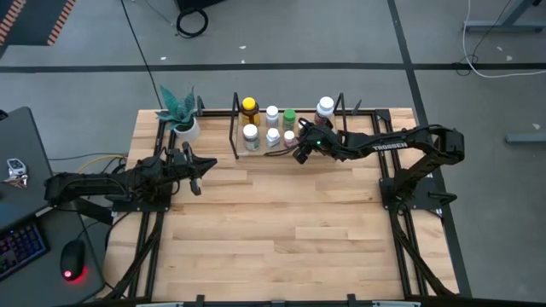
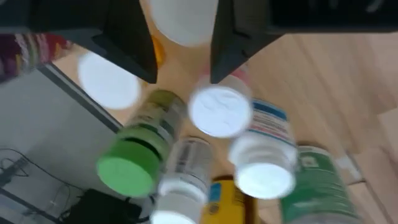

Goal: Pick and place medicine bottles onto shelf by color
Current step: Put the orange pill bottle on the shelf

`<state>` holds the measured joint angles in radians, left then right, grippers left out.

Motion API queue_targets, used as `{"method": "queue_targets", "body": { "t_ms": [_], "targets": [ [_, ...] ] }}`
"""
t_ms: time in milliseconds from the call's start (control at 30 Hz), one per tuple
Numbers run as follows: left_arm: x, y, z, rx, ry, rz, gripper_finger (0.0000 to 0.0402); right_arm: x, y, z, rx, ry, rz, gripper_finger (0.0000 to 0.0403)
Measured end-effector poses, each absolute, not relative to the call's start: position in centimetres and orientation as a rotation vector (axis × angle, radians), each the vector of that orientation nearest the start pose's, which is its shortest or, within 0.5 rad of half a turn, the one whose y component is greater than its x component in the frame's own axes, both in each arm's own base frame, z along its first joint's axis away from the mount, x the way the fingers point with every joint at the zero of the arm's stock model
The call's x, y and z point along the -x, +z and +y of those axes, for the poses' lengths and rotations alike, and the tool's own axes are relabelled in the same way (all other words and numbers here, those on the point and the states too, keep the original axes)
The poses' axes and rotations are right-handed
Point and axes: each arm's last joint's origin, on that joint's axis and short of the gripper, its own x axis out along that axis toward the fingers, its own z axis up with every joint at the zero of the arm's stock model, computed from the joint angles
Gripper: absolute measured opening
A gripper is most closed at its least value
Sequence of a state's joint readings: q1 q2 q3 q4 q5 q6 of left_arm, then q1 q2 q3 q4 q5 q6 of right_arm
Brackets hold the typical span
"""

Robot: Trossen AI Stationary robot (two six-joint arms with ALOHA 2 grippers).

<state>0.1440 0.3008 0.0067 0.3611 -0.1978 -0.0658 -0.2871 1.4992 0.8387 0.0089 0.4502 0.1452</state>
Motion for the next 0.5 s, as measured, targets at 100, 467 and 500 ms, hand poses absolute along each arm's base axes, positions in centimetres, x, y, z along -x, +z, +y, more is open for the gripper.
{"method": "queue_targets", "body": {
  "t_ms": [100, 467, 500],
  "targets": [
    [-11.4, 17.5, 2.2, 0.067, 0.339, -0.079, 0.0035, -28.4, 20.2, -9.9, -0.078, -0.762, 0.565, 0.0129],
    [-11.4, 17.5, 2.2, 0.067, 0.339, -0.079, 0.0037, -26.4, 18.2, -9.6, -0.067, -0.731, 0.379, 0.0062],
    [-11.4, 17.5, 2.2, 0.067, 0.339, -0.079, 0.0036, -26.3, 18.0, -9.7, -0.072, -0.733, 0.382, 0.0059]
  ]
}}
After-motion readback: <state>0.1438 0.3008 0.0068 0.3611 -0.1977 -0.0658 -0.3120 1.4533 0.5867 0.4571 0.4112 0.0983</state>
